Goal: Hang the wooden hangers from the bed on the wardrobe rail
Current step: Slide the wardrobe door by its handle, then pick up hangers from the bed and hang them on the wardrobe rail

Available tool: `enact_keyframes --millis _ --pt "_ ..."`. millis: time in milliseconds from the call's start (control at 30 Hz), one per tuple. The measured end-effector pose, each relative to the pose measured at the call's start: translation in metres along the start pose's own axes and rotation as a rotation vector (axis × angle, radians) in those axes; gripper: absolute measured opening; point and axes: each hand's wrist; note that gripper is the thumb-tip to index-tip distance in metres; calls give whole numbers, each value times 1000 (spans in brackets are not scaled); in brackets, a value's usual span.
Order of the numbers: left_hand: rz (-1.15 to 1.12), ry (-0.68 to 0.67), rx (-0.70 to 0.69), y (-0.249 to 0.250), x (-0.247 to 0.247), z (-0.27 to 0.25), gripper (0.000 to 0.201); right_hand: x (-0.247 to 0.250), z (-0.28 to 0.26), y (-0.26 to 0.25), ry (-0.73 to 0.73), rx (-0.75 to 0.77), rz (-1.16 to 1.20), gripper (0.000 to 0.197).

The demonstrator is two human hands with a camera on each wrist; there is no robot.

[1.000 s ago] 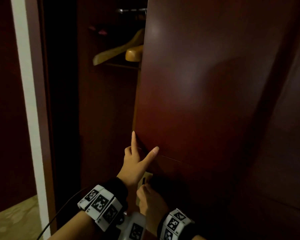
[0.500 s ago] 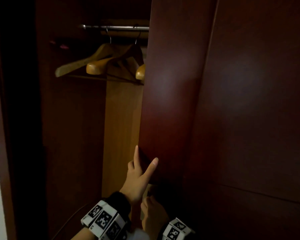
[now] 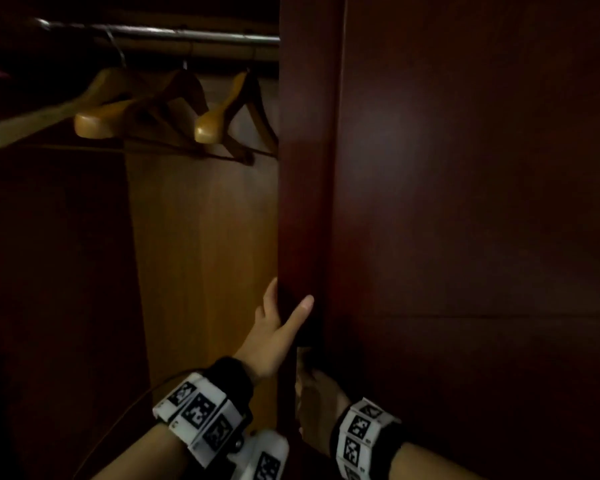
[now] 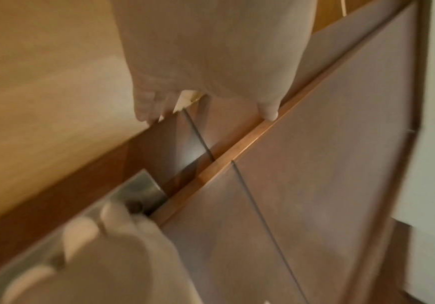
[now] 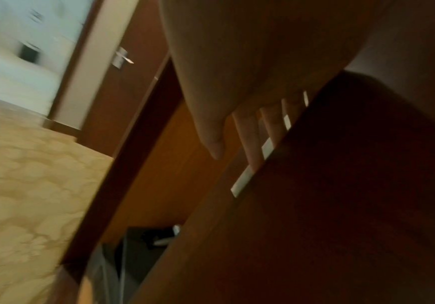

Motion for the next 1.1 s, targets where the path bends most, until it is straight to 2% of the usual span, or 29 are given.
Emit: enact_keyframes --millis 67,100,200,233,300,333,433,533,633,700,767,967,1100 --pt "9 -58 -28 -3 10 4 107 4 -1 -5 -104 -80 53 51" --pt "22 -81 -33 -3 14 6 106 3 0 -8 -96 -107 82 50" --pt "1 -112 -63 0 27 4 89 13 -16 -8 -125 -230 372 44" --pt "2 -114 -82 2 31 3 87 16 -26 -8 -26 -272 489 38" --pt "38 -73 -149 10 34 -2 91 11 -40 -10 112 -287 537 29" --pt "52 -26 -209 17 32 -6 88 7 -52 -13 106 -304 561 27" --pt "77 122 -412 47 4 -25 61 0 -107 -15 151 -440 589 28" --pt "79 93 -592 77 -55 -51 54 -9 -185 -22 197 -621 580 27" --pt "24 -88 -684 107 -139 -91 51 -21 -290 -48 153 -819 641 21" --pt "-18 -254 -699 129 -202 -131 50 -26 -373 -76 23 -911 720 31" --pt "-63 -422 -708 150 -270 -182 51 -26 -464 -113 -189 -1002 785 39" --pt "-180 -861 -683 200 -476 -387 53 -16 -731 -273 -577 -1393 831 41" --pt "-181 -1147 -649 225 -581 -524 55 5 -877 -376 -817 -1663 876 47"
Point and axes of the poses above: each hand's wrist, its own z-axis towards the middle knuckle, its own x-axis out of the back of the hand, y = z × x, and after that the axes turned 3 degrees about -y, right-handed
